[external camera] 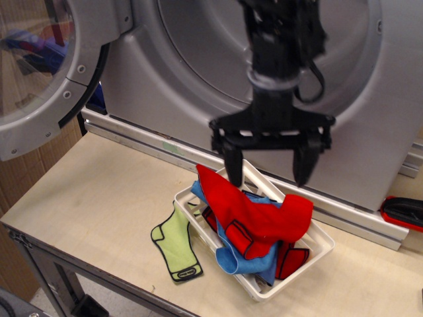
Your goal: Take clothes out of laundry machine
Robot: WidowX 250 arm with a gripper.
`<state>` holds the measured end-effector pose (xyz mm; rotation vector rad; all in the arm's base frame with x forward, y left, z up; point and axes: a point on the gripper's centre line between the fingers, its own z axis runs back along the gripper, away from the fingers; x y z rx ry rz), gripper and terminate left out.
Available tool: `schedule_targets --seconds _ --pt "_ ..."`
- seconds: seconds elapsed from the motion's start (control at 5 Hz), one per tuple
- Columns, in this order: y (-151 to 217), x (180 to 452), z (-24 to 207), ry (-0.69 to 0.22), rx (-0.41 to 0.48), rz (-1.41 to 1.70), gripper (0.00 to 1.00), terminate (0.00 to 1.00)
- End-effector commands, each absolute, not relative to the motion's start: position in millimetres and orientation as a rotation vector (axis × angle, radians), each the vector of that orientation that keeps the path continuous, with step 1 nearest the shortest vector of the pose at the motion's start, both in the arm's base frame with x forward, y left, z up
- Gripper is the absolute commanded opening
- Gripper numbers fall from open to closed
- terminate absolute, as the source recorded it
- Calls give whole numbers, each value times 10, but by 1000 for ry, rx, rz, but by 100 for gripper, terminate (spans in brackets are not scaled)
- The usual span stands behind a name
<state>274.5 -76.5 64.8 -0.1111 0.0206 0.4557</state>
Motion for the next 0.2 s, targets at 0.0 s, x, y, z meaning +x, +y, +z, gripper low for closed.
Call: schedule_targets --seconds 0.0 --pt "-712 2759 913 -26 -142 460 100 100"
